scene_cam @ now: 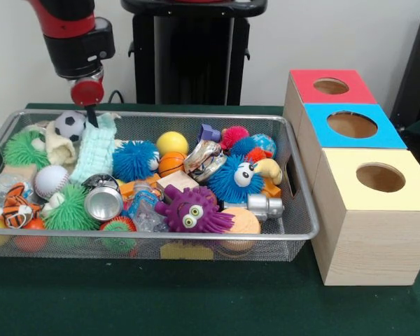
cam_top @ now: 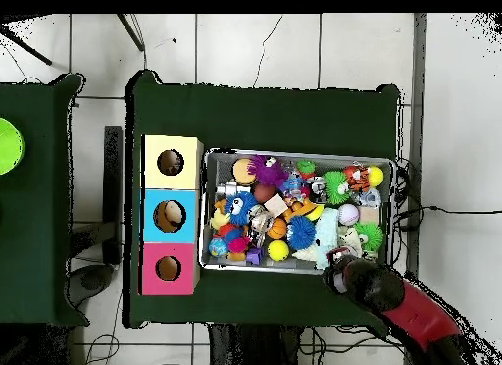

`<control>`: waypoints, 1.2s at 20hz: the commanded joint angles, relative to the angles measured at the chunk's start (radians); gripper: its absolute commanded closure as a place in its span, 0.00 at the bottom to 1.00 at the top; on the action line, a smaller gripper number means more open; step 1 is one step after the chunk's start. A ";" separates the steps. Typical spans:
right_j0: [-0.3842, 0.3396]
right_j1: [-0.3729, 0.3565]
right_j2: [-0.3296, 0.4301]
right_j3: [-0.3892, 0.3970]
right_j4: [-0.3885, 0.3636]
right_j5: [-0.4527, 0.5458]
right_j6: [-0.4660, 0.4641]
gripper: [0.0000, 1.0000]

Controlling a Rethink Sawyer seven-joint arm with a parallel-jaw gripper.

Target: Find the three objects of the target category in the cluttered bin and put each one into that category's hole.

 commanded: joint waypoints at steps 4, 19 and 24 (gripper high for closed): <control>-0.014 -0.035 0.082 -0.198 -0.108 0.095 -0.150 1.00; -0.036 -0.076 0.106 -0.249 -0.176 0.173 -0.171 1.00; -0.034 -0.097 0.107 -0.267 -0.196 0.199 -0.181 1.00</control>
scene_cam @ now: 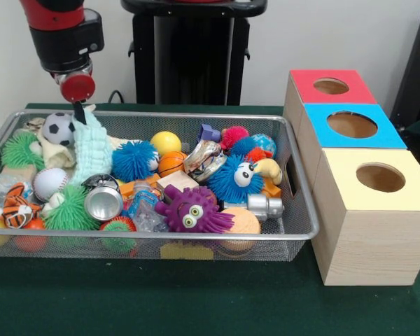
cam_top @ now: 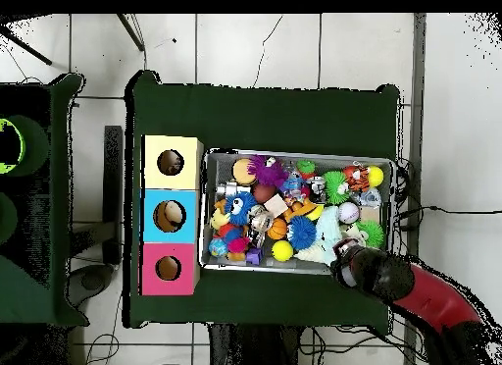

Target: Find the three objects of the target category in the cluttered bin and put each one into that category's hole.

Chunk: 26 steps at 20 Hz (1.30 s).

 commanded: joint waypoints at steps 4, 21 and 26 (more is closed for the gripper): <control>-0.054 -0.043 0.081 -0.233 -0.100 0.120 -0.223 1.00; -0.080 -0.034 0.133 -0.273 -0.154 0.156 -0.229 1.00; -0.044 -0.079 0.121 -0.165 -0.136 0.119 -0.135 1.00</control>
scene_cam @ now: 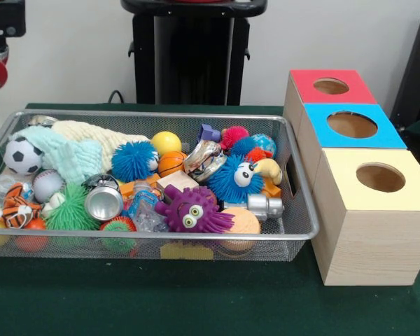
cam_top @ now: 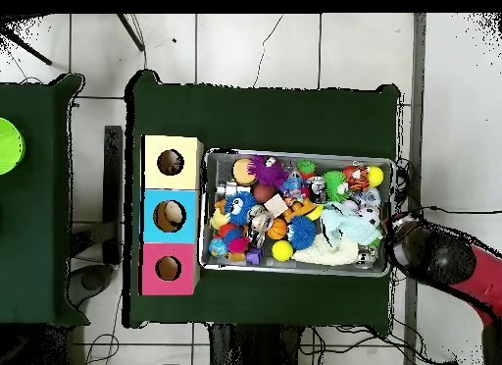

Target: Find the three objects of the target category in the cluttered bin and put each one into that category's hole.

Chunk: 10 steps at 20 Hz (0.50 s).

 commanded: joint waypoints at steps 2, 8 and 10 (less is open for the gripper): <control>0.055 -0.029 0.061 0.101 -0.027 -0.002 -0.070 1.00; 0.159 -0.080 0.014 0.208 0.030 -0.040 0.094 1.00; 0.167 -0.085 0.006 0.213 0.043 -0.037 0.098 1.00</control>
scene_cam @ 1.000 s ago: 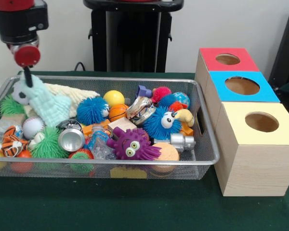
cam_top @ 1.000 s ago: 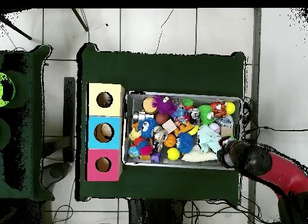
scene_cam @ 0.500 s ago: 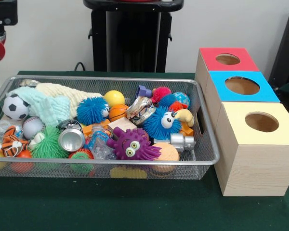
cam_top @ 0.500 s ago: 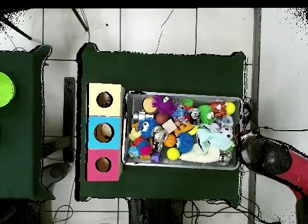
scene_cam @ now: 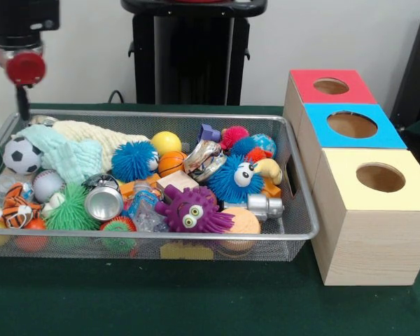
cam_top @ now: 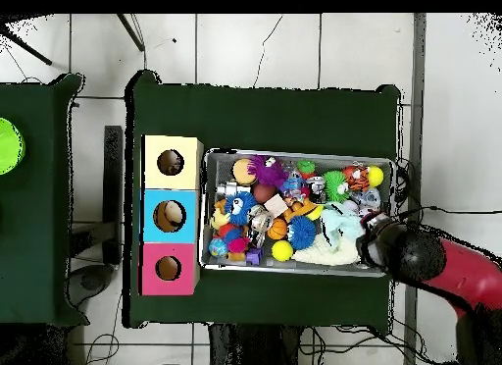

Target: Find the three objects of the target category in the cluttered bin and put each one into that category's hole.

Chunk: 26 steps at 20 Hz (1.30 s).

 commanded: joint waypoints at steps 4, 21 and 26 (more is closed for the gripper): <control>0.103 0.003 -0.005 0.147 0.054 -0.082 0.129 1.00; 0.148 0.124 0.020 0.205 0.157 -0.228 0.220 1.00; 0.219 0.110 -0.030 0.224 0.224 -0.249 0.256 1.00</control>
